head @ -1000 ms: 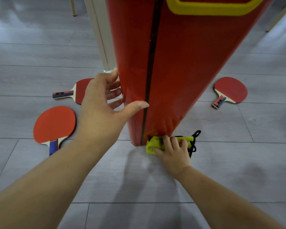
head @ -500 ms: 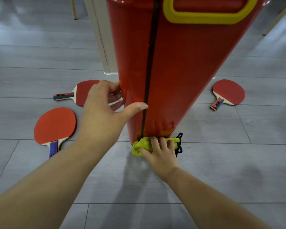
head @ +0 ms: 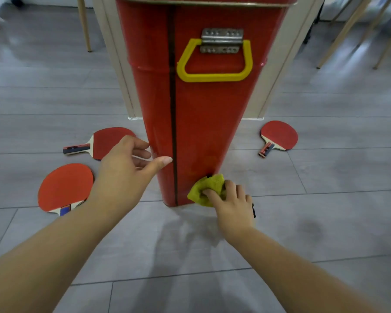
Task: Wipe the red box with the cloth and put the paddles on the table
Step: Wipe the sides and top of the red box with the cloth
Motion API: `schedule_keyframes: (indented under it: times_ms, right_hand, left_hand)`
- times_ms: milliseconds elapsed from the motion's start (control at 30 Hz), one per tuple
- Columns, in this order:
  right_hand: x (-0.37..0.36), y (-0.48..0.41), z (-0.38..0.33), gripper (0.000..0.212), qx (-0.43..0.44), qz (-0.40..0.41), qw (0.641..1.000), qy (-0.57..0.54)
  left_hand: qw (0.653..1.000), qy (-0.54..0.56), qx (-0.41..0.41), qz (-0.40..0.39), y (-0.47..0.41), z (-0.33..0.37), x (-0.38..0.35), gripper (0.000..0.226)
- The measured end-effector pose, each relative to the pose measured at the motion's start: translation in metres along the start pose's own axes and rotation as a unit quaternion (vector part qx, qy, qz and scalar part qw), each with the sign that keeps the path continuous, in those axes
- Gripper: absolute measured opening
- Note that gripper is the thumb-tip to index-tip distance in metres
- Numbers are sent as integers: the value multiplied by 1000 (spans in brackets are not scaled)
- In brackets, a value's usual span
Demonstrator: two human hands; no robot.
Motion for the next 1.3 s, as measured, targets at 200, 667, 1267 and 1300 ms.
schedule_keyframes:
  times_ms: [200, 667, 1267, 1300]
  right_hand:
    - [94, 1, 52, 72, -102, 111, 987, -59]
    - [352, -55, 80, 56, -84, 361, 911, -183]
    - [349, -223, -12, 67, 83, -12, 983, -164]
    - [349, -217, -3, 65, 74, -1, 981, -179]
  left_hand:
    - [1000, -6, -30, 1, 7, 33, 27, 28]
    - [982, 120, -101, 104, -20, 148, 131, 5]
    - [990, 122, -62, 29, -41, 171, 116, 27]
    - [988, 147, -48, 28, -41, 166, 114, 31]
Point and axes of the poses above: each hand's wrist, its own y-axis away from the middle knuckle, its own x-axis out of the back of the hand, z = x × y, the point moved 10 cm from there along -y, towards the middle knuckle, and after that the axes turned 8 degrees about x, right-handed, at the moved point
